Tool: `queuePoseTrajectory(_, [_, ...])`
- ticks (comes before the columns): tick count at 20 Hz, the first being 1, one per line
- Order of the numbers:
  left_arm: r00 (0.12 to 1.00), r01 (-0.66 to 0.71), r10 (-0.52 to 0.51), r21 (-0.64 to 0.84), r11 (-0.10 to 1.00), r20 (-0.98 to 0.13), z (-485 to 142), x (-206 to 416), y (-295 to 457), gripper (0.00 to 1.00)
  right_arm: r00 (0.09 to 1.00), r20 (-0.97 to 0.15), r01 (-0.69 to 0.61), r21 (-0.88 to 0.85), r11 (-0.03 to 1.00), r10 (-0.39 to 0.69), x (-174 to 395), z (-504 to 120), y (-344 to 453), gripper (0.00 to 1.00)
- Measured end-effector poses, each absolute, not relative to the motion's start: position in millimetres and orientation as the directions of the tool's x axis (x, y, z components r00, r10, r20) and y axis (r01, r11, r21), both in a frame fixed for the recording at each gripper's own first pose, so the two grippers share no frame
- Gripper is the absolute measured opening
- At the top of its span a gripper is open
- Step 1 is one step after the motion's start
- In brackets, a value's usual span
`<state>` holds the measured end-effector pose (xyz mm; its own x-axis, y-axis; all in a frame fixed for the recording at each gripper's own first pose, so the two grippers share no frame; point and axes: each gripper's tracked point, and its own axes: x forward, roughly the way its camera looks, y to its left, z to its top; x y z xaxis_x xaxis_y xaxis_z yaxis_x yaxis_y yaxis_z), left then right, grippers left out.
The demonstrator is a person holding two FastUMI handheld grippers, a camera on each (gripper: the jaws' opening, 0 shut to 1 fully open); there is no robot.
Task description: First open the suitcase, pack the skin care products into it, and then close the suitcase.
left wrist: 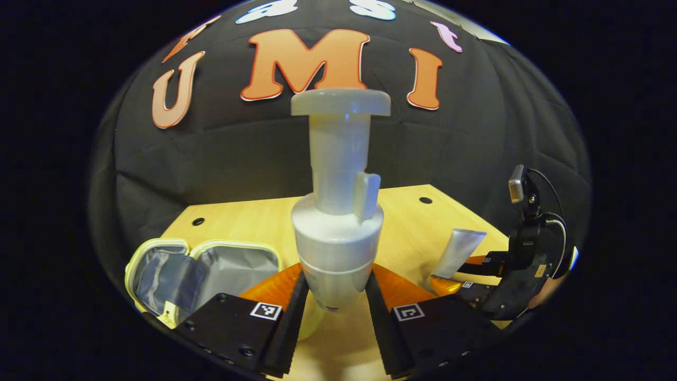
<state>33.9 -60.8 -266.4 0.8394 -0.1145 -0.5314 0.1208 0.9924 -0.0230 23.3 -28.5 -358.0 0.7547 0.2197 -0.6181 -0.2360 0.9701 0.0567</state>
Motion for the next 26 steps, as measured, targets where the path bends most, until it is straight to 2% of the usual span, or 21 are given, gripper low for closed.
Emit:
queuePoseTrajectory(2, [0.837, 0.094, -0.077, 0.003, 0.996, -0.542, -262, 25, -41, 0.63, 0.751, -0.62, -0.223, 0.086, 0.971, 0.227, 22, -358, -25, 0.55])
queuePoseTrajectory(6, [0.823, 0.037, -0.029, 0.003, 0.999, -0.567, -264, 12, 2, 0.62, 0.723, -0.653, -0.198, 0.121, 0.973, 0.228, 19, -354, -21, 0.48])
queuePoseTrajectory(11, [0.817, -0.005, -0.003, -0.011, 1.0, -0.577, -261, 6, 48, 0.62, 0.741, -0.634, -0.196, 0.108, 0.975, 0.219, 16, -318, -10, 0.45])
queuePoseTrajectory(19, [0.77, 0.031, -0.041, -0.027, 0.999, -0.636, -275, -2, 109, 0.62, 0.772, -0.596, -0.203, 0.099, 0.974, 0.222, 8, -245, 38, 0.45])
queuePoseTrajectory(26, [0.665, 0.086, -0.118, -0.082, 0.993, -0.737, -308, -1, 143, 0.62, 0.772, -0.581, -0.212, 0.147, 0.966, 0.258, 4, -206, 105, 0.42])
